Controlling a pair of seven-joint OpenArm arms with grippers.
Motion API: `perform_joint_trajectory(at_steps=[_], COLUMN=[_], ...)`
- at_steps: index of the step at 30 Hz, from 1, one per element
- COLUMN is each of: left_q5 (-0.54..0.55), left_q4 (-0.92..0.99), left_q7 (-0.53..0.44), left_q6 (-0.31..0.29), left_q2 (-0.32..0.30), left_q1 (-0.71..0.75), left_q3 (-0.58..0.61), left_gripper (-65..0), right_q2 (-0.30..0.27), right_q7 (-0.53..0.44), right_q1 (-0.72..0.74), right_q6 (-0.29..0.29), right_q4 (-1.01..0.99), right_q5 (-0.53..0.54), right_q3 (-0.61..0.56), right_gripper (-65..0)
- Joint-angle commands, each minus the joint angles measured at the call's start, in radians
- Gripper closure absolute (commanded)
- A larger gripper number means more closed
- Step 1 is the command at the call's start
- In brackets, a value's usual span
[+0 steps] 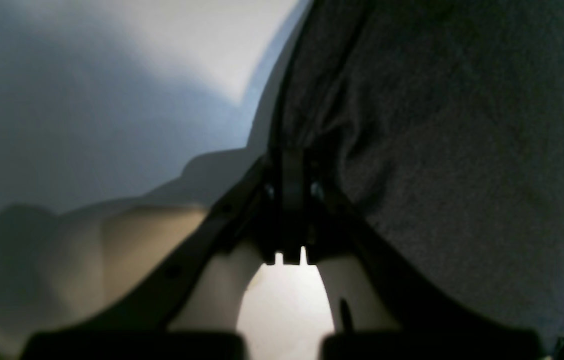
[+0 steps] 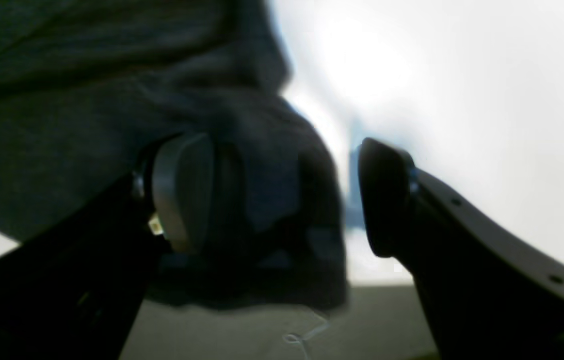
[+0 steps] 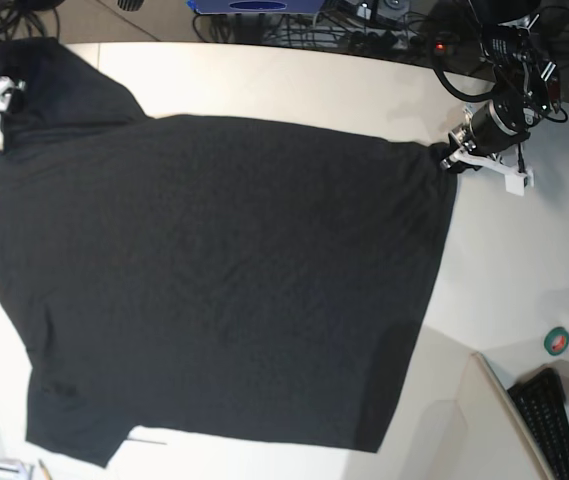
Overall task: Layout the t-shirt on the table in an organized manner, then fold the t-shirt properly
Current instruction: 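Hold the shirt shoulders with both grippers and pull them apart, then drag the shirt shoulders with both grippers toward the robot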
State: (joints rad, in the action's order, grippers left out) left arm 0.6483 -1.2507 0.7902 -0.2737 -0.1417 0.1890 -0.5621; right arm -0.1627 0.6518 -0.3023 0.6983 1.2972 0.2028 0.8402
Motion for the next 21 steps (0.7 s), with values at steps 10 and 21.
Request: perform_joint_trajectory(at_steps=[10, 21], left_q5=[-0.017, -0.017], left_q4=[-0.01, -0.01], left_q7=[0.011, 0.011], left_q6=[0.009, 0.009], left_q2=[-0.011, -0.011], left_q1=[0.004, 0.002], left_q3=[-0.003, -0.003], left_gripper=[0.0, 0.0], right_q2=[-0.062, -0.073], right_q7=[-0.117, -0.115], right_q1=[0.004, 0.025], right_q6=[0.0, 0.0], right_q4=[-0.09, -0.163], right_q5=[0.007, 0.005], right_q3=[0.004, -0.002], right_gripper=[-41.1, -41.1])
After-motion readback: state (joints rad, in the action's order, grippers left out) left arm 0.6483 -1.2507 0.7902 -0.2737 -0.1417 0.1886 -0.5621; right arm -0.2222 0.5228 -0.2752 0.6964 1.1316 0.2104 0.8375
